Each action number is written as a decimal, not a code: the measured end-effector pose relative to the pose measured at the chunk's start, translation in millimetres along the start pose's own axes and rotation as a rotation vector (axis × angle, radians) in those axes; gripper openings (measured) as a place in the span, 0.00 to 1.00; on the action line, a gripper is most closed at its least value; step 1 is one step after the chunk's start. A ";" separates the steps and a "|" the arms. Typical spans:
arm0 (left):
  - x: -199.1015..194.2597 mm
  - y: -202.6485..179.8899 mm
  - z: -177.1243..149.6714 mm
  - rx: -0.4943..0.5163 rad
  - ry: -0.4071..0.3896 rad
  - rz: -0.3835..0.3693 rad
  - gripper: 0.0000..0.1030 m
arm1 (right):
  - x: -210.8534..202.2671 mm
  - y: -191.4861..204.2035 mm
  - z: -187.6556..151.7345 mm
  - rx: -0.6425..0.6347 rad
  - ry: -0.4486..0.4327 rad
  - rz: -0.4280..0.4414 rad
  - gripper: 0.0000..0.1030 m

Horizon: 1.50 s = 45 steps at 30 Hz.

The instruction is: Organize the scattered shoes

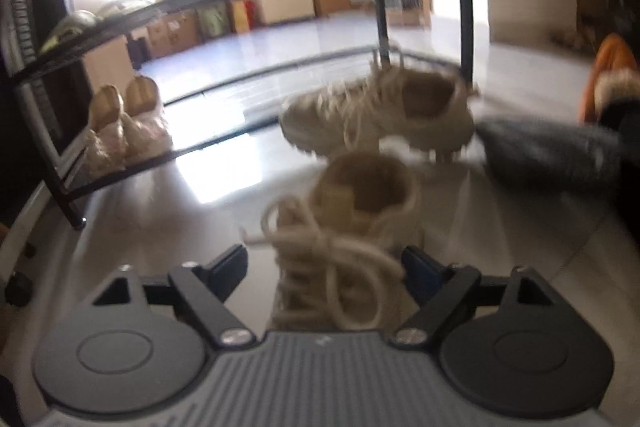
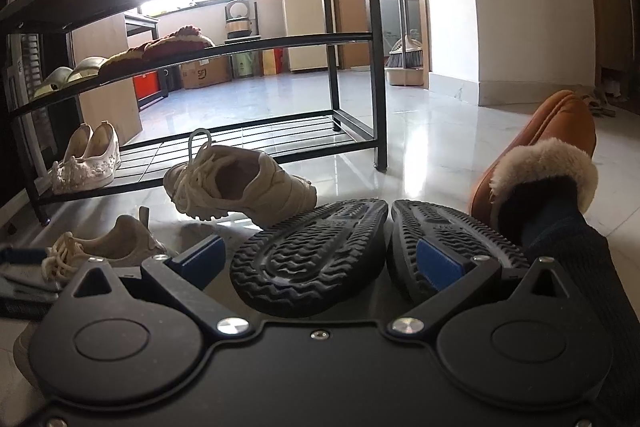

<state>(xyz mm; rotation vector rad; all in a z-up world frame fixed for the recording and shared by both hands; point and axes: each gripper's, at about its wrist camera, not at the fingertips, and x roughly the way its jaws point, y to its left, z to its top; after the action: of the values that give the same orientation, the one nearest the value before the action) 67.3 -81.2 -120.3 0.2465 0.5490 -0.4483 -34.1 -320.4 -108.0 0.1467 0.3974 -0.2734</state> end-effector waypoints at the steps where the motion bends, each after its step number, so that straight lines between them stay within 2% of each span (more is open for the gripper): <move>1: -6.8 -0.5 1.3 -0.017 -0.018 -0.004 0.83 | 0.1 1.4 -0.7 -0.007 0.003 0.004 1.00; 4: -27.7 1.8 1.5 -0.073 -0.056 0.019 0.83 | -2.3 9.0 0.7 -0.053 0.008 0.040 1.00; 6: -42.8 6.7 -0.9 -0.123 -0.073 0.063 0.93 | -5.1 15.5 6.3 -0.095 0.014 0.108 1.00; 9: -72.3 16.6 -8.4 -0.208 -0.121 0.119 0.99 | -3.8 33.1 19.2 -0.198 0.030 0.251 1.00; 12: -92.0 25.3 -11.3 -0.275 -0.133 0.171 0.99 | 4.0 54.9 29.1 -0.302 0.044 0.335 1.00; 15: -103.2 35.9 -13.5 -0.312 -0.123 0.173 1.00 | 7.8 68.0 32.6 -0.275 0.061 0.331 1.00; 19: -108.7 55.2 -18.8 -0.320 -0.078 0.136 1.00 | 13.0 85.5 37.2 -0.240 0.085 0.326 0.98; 25: -109.6 80.3 -30.4 -0.327 -0.061 0.108 1.00 | 20.7 111.8 44.2 -0.186 0.120 0.317 1.00; 30: -113.8 89.8 -44.8 -0.334 -0.100 0.078 1.00 | 20.2 132.2 41.0 -0.161 0.145 0.291 1.00; 32: -115.3 91.6 -48.9 -0.326 -0.111 0.062 1.00 | 16.6 139.6 36.5 -0.133 0.143 0.239 1.00; 34: -116.5 92.5 -51.2 -0.328 -0.112 0.057 1.00 | 15.9 145.8 32.1 -0.113 0.161 0.246 1.00; 41: -121.3 98.9 -55.9 -0.357 -0.125 0.032 1.00 | 20.6 176.4 17.0 -0.178 0.178 0.191 1.00; 44: -124.0 101.5 -57.6 -0.364 -0.123 0.025 1.00 | 30.4 178.5 14.5 -0.114 0.186 0.202 1.00; 45: -125.7 103.6 -58.1 -0.373 -0.131 0.027 1.00 | 34.0 178.0 13.8 -0.096 0.190 0.205 0.96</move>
<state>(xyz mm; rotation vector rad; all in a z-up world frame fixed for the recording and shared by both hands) -5.3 72.4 -88.0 -0.1321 0.4899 -0.3259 52.8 -161.4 -93.5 0.1182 0.5788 -0.0380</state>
